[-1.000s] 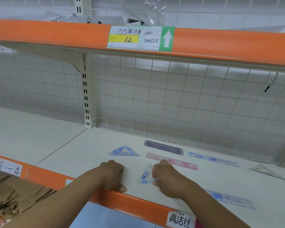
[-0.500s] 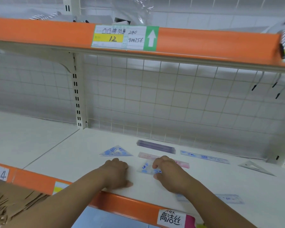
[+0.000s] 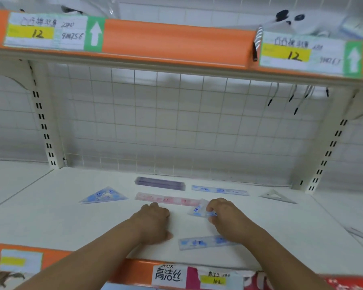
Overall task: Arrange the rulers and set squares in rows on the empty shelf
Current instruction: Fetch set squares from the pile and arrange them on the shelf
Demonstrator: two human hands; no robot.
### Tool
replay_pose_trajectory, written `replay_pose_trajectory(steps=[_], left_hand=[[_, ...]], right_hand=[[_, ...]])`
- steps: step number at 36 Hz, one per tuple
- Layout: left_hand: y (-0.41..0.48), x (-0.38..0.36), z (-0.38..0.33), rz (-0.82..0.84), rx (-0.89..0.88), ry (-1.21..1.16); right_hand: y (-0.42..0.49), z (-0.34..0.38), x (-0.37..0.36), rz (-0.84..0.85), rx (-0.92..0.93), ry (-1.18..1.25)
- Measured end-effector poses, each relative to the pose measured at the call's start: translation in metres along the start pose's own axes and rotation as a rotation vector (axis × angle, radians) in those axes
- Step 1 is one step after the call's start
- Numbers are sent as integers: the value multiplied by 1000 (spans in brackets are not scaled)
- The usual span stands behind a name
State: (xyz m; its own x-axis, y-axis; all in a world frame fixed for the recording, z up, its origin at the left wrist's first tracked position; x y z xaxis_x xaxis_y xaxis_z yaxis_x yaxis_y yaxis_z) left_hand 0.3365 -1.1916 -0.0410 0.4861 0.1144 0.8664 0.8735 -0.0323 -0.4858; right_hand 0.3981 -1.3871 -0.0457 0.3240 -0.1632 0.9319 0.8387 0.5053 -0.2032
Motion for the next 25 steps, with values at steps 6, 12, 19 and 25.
replay_pose_trajectory(steps=[6,12,19,25], left_hand=[[13,1,-24,-1,-12,24],[22,2,-36,-6,5,55],[24,1,-37,-17,29,42],[22,1,-38,-35,38,48]], right_hand=[[-5,-37,9,3,-52,-7],[0,-68,17,42,-91,-53],[5,-85,22,76,-85,-61],[10,-87,22,95,-70,-14]])
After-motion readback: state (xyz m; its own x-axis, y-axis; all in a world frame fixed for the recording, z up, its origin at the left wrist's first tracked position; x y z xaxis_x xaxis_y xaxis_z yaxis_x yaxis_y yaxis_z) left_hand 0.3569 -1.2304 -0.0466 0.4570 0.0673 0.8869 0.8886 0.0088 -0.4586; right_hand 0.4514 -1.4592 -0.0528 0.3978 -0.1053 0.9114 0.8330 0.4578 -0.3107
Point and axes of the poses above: each hand's wrist, its own y-axis towards the middle knuckle, its own x-axis out of the back of the hand, z = x × y, the point moved 3 cm from there along y, towards the middle knuckle, and after that the axes turned 14 degrees about z, right-handed, at the moved point
